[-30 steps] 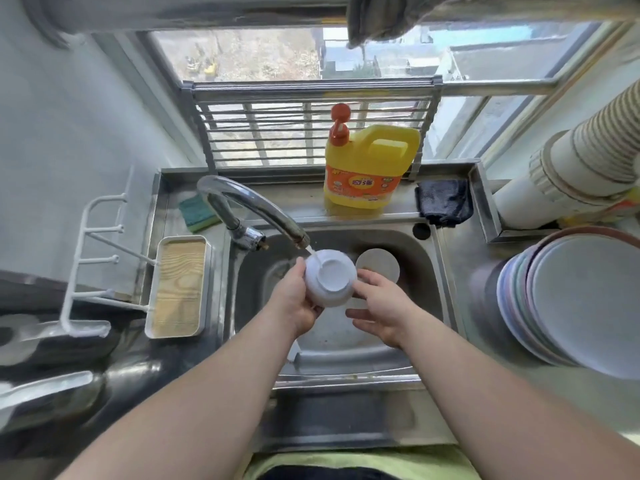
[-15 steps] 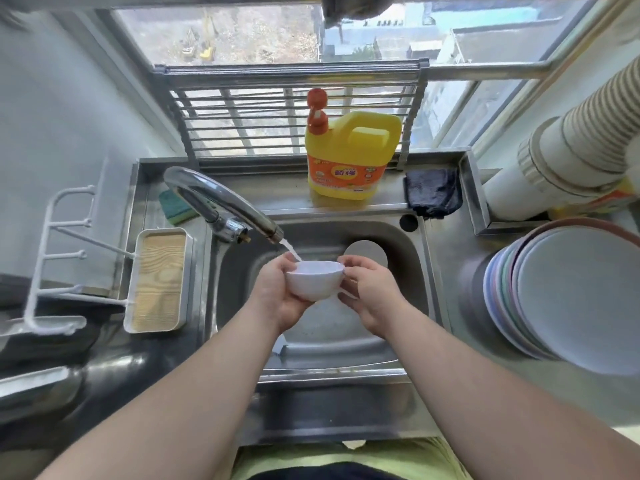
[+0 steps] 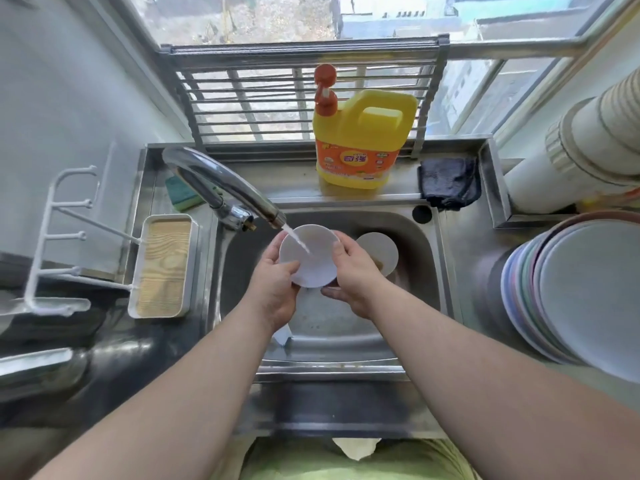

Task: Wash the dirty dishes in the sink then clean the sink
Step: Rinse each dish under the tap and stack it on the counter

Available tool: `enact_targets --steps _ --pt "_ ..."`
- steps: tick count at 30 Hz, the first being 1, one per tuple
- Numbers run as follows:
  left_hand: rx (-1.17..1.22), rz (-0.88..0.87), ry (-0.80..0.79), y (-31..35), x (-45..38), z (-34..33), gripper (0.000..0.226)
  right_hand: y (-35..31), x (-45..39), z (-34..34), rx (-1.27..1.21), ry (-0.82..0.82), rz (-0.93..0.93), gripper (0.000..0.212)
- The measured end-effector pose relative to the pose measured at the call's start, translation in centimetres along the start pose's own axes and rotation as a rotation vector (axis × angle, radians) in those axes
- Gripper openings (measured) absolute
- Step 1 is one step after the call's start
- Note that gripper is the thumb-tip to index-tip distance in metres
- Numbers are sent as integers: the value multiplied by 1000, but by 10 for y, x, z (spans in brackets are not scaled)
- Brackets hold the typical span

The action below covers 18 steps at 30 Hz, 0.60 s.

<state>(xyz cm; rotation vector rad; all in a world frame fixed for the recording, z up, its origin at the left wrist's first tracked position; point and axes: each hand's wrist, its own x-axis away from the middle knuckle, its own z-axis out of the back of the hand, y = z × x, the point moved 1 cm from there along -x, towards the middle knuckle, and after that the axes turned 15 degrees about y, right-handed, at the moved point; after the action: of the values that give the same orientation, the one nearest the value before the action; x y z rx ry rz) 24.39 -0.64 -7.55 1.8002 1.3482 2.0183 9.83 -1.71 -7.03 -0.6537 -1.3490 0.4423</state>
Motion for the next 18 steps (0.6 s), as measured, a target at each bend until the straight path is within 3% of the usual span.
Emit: enact_targets --steps 6,10,15,18 --pt "47 15 -42 0 -2 5 55 0 4 -12 -47 -44 -69 27" --pt "44 132 -91 2 -6 5 53 11 6 11 33 -49 -137 31" --pt "-90 352 -78 6 9 -7 29 4 14 44 184 9 114 38" --pt "-64 517 -175 10 16 -9 52 -10 14 49 212 -8 242 28"
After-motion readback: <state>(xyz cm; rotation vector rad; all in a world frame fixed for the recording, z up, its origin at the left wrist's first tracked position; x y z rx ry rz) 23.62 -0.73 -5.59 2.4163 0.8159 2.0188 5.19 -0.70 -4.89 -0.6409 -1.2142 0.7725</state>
